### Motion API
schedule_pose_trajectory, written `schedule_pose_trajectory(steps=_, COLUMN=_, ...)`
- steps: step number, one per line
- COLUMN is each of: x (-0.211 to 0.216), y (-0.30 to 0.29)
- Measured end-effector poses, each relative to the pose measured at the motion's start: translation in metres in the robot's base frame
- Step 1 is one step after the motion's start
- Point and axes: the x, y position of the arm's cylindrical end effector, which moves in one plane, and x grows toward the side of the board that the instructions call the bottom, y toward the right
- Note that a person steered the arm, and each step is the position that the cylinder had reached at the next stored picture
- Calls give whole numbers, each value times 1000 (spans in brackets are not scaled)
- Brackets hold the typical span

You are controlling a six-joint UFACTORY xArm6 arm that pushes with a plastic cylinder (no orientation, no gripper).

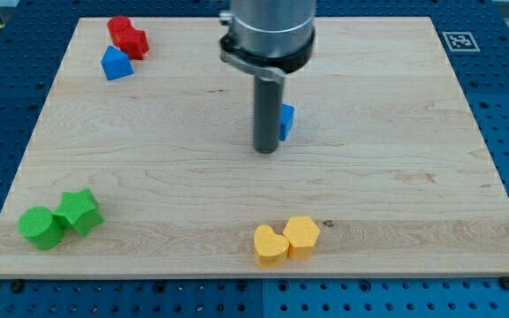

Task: Point at the blue triangle

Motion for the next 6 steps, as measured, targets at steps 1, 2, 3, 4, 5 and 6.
schedule_pose_trajectory(steps=1, x=0, y=-51)
schedule_pose_trajectory(steps=2, x=0, y=-98)
schedule_pose_trajectory(steps=3, x=-2, y=-142)
schedule_pose_trajectory(steps=4, x=-11, y=-178)
schedule_pose_trajectory(steps=5, x=-29, y=-204)
schedule_pose_trajectory(steps=6, x=-58, y=-221)
